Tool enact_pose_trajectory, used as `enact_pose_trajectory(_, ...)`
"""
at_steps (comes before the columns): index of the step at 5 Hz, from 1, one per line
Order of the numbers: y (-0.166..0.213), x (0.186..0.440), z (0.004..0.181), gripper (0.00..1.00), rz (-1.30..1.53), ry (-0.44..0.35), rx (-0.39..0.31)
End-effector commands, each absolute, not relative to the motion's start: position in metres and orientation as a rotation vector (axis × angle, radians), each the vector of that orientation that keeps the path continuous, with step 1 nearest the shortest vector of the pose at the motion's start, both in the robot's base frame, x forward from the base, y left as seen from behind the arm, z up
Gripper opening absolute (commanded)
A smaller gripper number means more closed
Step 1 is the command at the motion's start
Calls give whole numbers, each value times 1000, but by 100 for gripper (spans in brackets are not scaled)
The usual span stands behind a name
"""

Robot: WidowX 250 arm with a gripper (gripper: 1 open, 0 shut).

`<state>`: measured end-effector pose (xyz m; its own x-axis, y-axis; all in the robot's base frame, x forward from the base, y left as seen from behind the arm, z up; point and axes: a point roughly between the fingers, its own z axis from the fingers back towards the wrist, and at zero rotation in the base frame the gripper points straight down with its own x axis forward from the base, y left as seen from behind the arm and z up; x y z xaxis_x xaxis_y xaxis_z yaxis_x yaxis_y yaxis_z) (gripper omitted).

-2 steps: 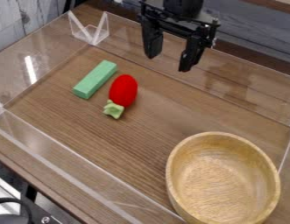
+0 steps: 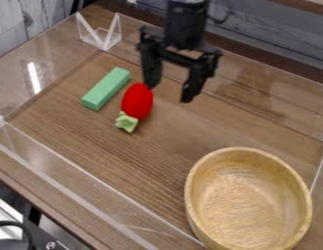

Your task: Move the red object to the right side of the table

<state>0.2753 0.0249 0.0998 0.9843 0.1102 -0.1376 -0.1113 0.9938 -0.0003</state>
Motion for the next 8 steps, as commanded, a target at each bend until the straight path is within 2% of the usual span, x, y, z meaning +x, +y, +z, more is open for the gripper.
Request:
enact_pose_trajectory(1,51,266,106,100,181,55,-5)
enact_pose_trajectory(2,69,262,97,100,287,39,-15)
enact_pose_trajectory(5,75,281,62,100,308,22,-24)
enact_pose_trajectory(8,76,295,51,100,313,-9,-39)
